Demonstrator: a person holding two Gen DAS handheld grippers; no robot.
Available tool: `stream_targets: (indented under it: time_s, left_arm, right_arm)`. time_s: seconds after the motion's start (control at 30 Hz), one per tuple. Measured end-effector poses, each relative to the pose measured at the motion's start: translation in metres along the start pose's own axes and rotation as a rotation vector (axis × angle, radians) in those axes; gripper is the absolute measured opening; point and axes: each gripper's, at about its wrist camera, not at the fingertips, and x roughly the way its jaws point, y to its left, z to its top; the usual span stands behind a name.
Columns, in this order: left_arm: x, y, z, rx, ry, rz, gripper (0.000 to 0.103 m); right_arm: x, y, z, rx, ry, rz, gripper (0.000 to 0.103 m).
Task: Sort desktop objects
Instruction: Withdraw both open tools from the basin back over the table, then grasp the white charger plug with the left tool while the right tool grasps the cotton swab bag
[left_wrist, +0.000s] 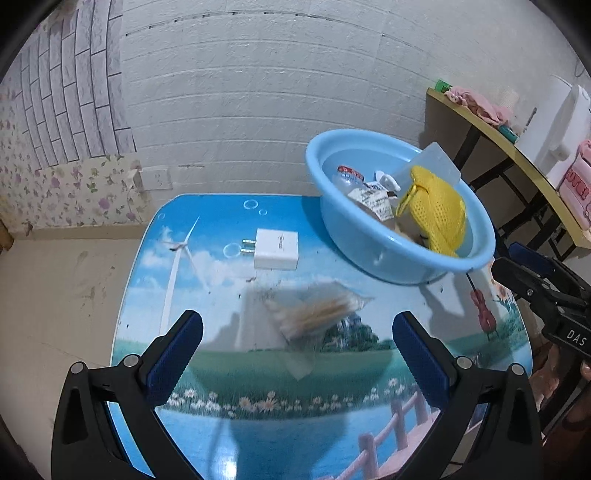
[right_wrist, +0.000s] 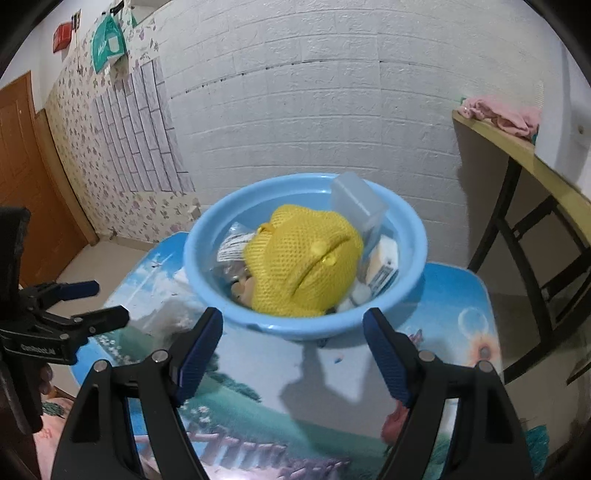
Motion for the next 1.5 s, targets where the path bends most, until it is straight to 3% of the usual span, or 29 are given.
stream_targets:
  time_s: [0.23,0.57,0.83,1.2,1.3,1.5]
  left_arm:
    - [-0.006,0.004,-0.008,0.014,0.013,0.008,0.103]
    - [-0.008,0.015,-0.019,0.005,0.019,0.009,0.103]
    - [-0.012,0.029,-0.022,-0.002,0.008,0.007,0.103]
    - [0.005,0.055,-0.022,-0.004,0.033,-0.008,0.103]
    - [0.012,0.067,-0.022,-0.018,0.051,-0.006,0.103]
    - [0.027,0.083,-0.025,-0.021,0.092,-0.034,0.103]
  right_arm:
    - [0.004,0.009,-0.016,0.080,0.051,0.137,0.079]
    - [0.008,0.038,-0.034,0.048,0.078,0.084,0.079]
    - [0.011,0.034,-0.040,0.087,0.086,0.053,0.079]
    - [0.035,0.063,-0.048,0.123,0.128,0.121,0.078]
    - [0.049,0.070,-0.045,0.169,0.143,0.141,0.068]
    - [0.083,0.097,-0.040,0.185,0.181,0.171,0.067]
